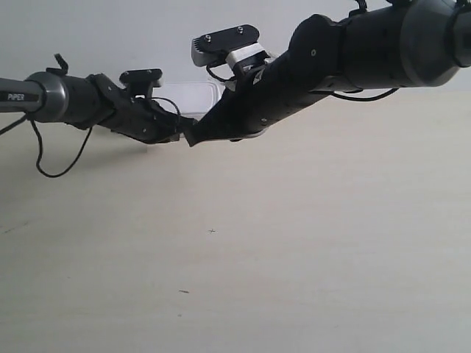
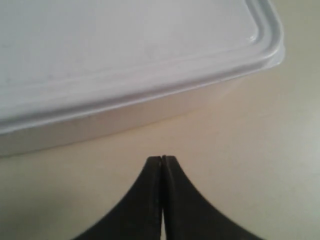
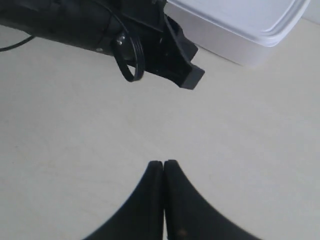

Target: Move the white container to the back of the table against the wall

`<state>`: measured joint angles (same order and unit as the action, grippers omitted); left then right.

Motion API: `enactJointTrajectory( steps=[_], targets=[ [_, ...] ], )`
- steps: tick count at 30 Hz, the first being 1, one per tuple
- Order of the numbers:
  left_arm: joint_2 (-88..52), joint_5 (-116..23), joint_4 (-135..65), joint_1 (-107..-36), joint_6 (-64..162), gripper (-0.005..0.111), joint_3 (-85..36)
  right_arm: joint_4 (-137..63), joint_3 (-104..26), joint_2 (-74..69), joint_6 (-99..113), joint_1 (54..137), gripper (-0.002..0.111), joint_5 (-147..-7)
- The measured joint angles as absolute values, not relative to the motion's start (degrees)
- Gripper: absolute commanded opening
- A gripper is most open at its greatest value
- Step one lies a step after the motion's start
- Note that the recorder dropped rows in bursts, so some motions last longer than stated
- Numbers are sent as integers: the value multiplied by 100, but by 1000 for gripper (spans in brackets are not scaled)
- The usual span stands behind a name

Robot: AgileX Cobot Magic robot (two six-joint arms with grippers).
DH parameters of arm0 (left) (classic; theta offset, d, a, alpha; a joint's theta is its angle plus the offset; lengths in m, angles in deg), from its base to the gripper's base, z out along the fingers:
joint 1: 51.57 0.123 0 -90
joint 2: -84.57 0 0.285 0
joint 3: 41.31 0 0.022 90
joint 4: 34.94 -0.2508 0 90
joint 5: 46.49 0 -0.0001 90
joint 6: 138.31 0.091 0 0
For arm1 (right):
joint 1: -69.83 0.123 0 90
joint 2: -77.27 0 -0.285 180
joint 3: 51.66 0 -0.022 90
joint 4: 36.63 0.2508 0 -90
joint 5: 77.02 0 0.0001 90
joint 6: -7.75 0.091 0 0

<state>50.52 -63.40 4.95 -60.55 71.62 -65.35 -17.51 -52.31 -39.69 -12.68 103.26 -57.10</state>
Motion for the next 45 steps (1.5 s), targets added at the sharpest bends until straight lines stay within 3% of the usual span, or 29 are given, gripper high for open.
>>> enactJointTrajectory(
  steps=[16, 25, 33, 45],
  targets=[
    [2195, -5178, 707, -5910, 7151, 0, -3198, -1751, -4959, -3361, -1081, 10326, 0, -5223],
    [-1153, -4800, 920, -5910, 7151, 0, -903, -1731, -2949, -1073, -277, 10326, 0, -5203],
    [-4244, -5418, 1012, -5910, 7151, 0, 189, -1708, -2262, 1156, 83, 10326, 0, -5046],
    [-6816, -5922, 1037, -5910, 7129, 0, 1092, -2711, -1395, 3120, 980, 10326, 0, -4277]
  ],
)
